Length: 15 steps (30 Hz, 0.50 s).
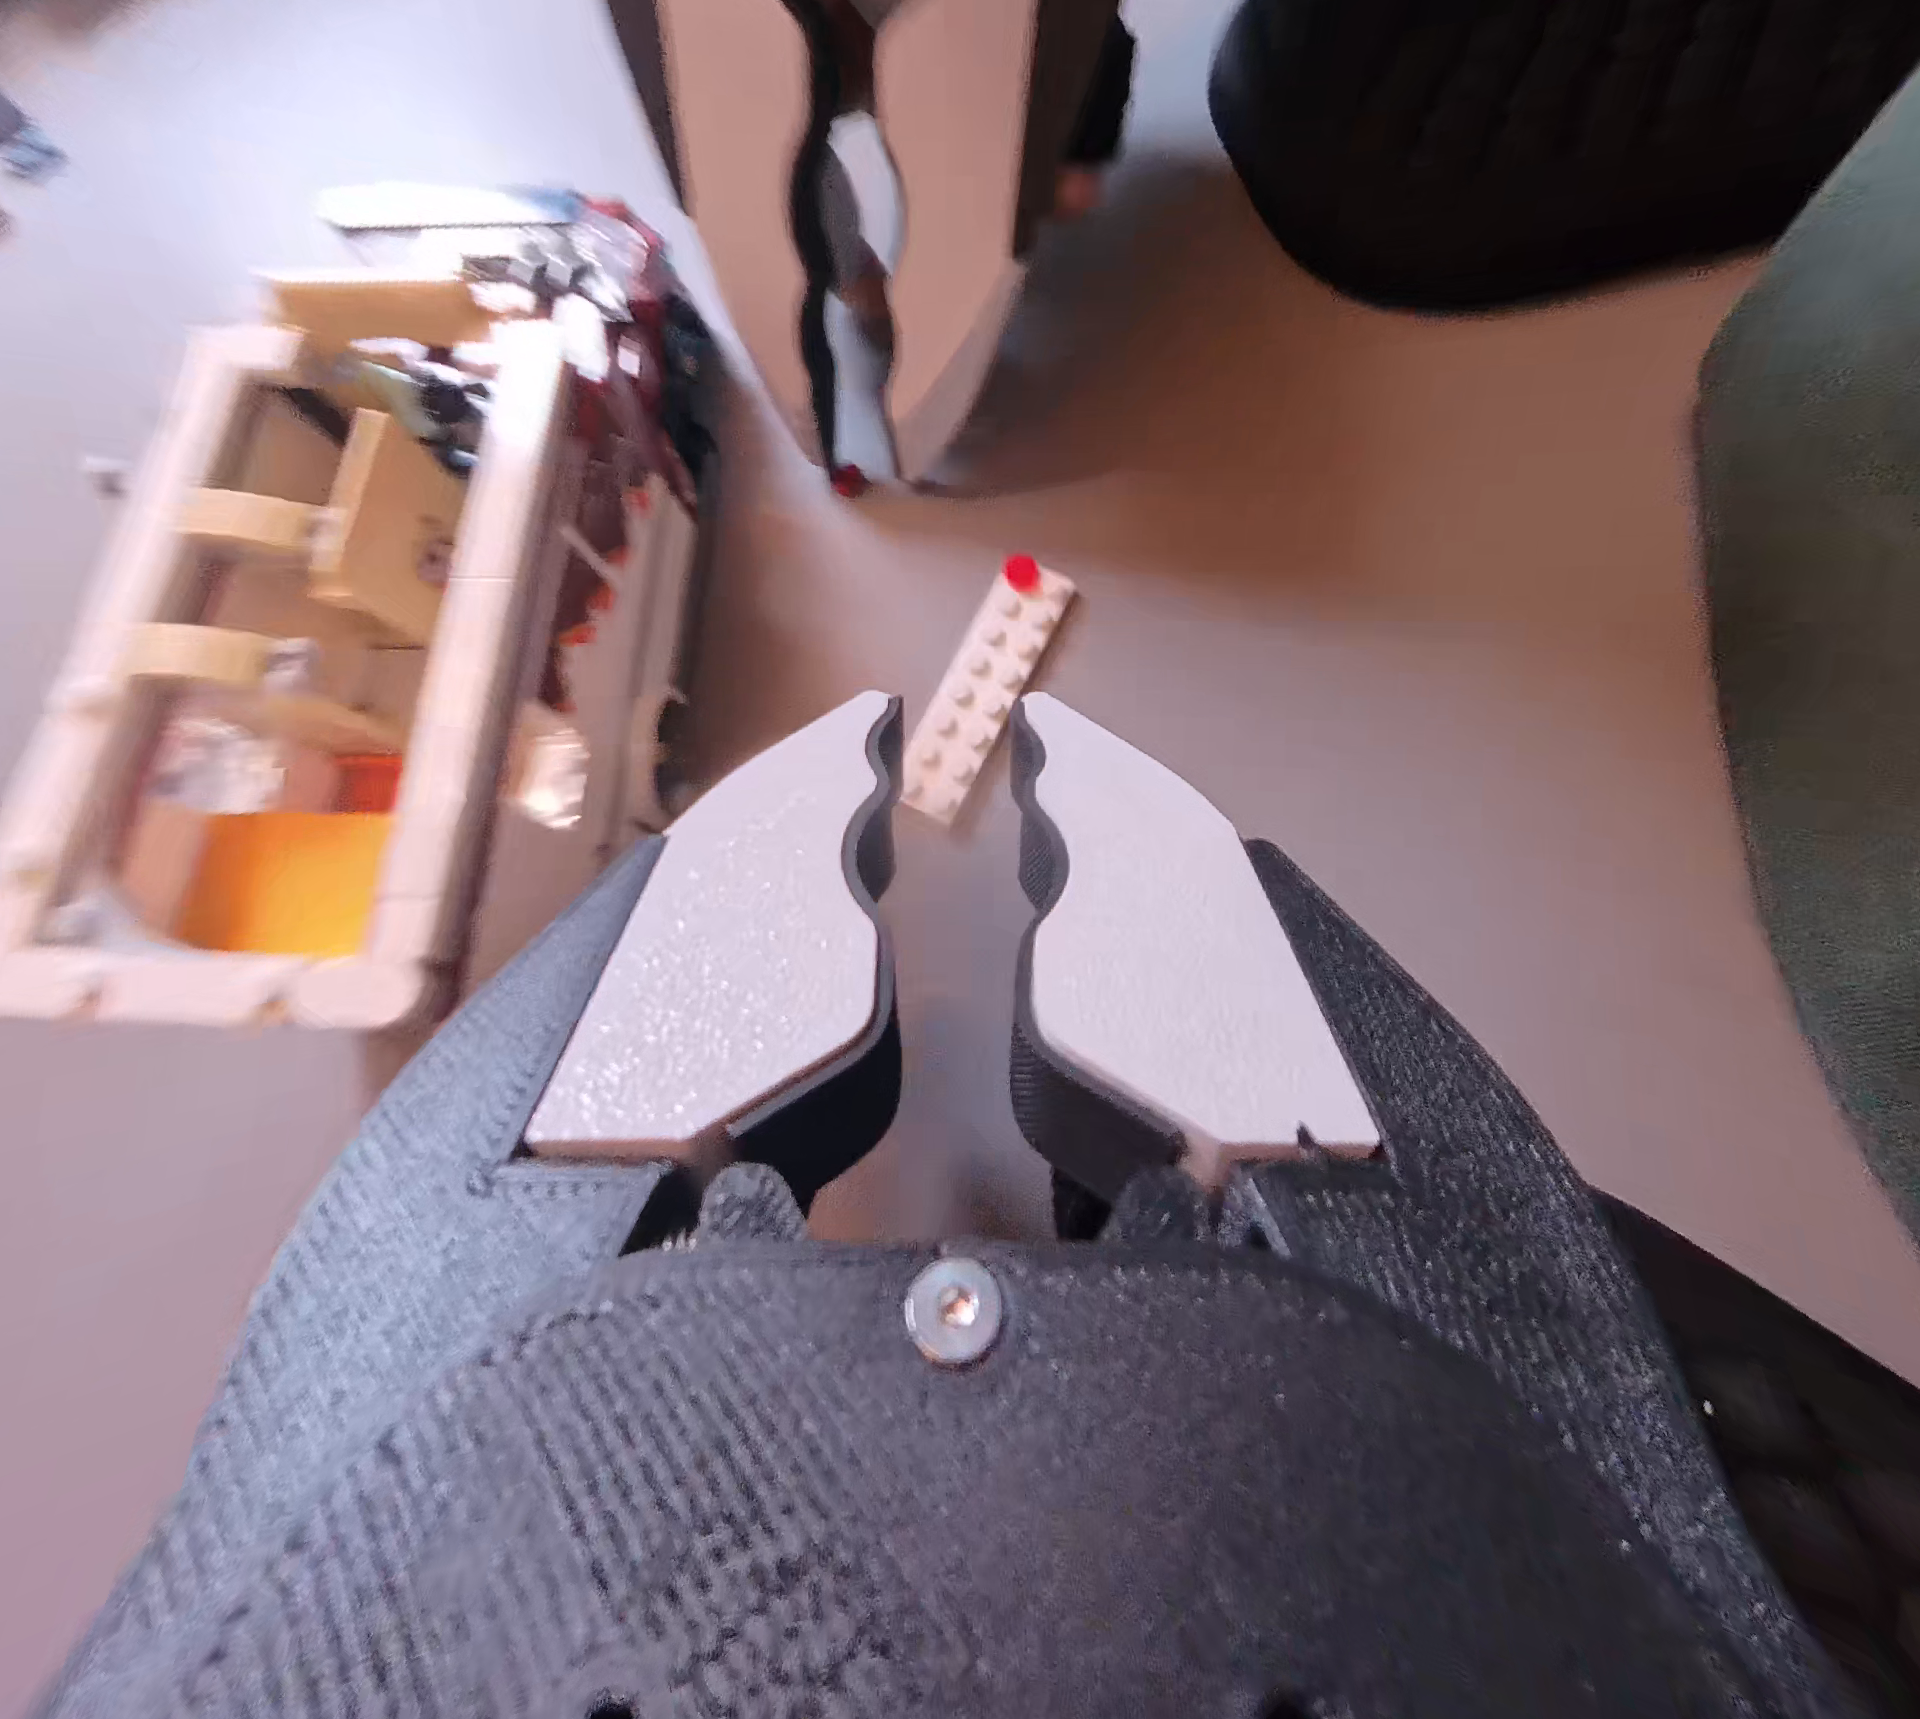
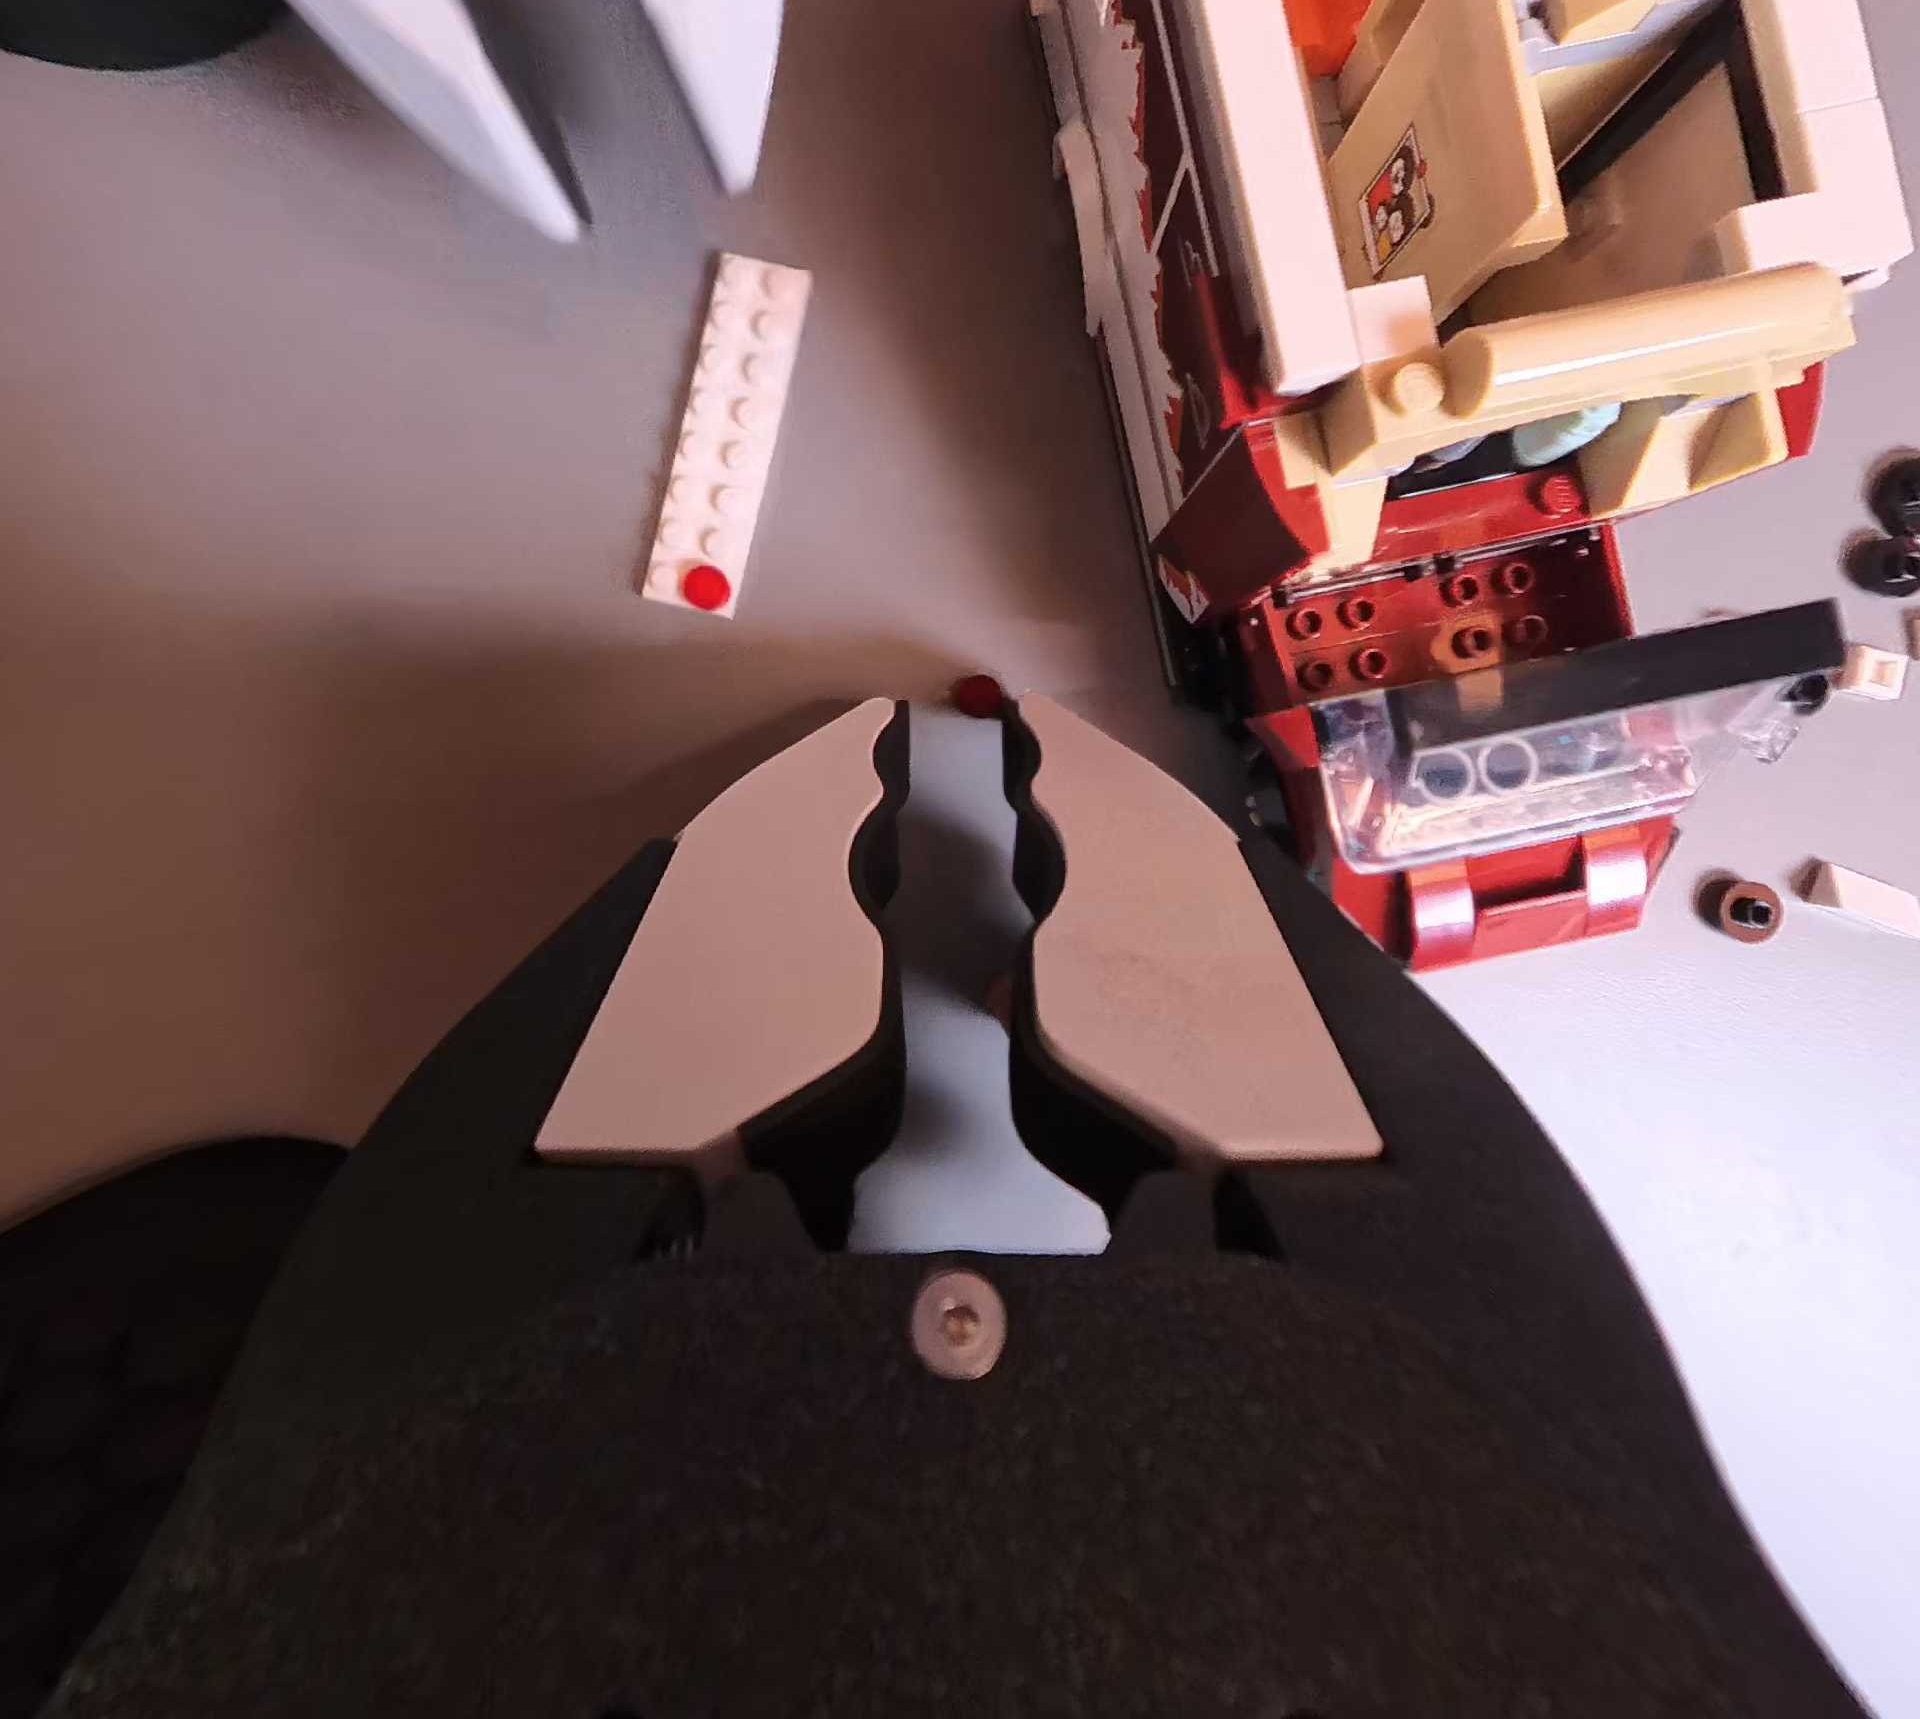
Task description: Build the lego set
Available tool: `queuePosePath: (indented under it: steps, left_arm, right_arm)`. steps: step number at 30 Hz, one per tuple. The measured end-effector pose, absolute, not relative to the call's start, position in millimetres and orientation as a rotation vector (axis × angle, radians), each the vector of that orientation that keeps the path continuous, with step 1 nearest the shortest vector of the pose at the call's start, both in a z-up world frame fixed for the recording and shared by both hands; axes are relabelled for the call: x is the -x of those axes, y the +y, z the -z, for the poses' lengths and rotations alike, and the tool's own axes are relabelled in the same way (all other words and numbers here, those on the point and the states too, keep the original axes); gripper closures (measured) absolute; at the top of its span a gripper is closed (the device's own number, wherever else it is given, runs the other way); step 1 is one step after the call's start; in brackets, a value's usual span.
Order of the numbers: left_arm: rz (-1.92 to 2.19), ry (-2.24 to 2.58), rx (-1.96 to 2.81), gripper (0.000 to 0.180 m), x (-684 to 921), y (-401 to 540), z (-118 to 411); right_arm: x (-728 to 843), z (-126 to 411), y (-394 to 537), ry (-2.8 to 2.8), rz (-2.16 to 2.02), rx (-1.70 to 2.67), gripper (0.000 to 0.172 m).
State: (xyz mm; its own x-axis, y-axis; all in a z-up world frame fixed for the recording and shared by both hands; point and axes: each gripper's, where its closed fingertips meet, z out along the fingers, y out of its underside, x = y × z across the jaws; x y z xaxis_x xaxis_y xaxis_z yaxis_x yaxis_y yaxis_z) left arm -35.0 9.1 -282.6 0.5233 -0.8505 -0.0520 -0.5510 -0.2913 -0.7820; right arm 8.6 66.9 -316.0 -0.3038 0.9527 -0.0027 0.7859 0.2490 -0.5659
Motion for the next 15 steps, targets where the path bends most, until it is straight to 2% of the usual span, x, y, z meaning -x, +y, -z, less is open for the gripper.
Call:
queuePosePath:
  steps: [1,4,7,12,15]
  left_arm:
    - [0.503,1.091,1.963,0.161,40,11,272]
    - [0.526,0.975,1.959,0.158,62,10,254]
    - [0.373,0.831,1.91,0.158,106,10,227]
    - [-0.081,0.388,1.851,0.165,261,-2,154]
    - [-0.334,0.235,2.037,0.163,355,-13,149]
  right_arm:
    - [-10,315,68,-2.17,-0.676,1.586,0.152]
    - [-17,313,69,-2.12,-0.683,1.575,0.144]
    - [-24,299,72,-2.01,-0.753,1.542,0.141]
    - [-36,251,93,-1.641,-0.906,1.451,0.141]
    - [-44,226,121,-1.38,-0.932,1.398,0.141]
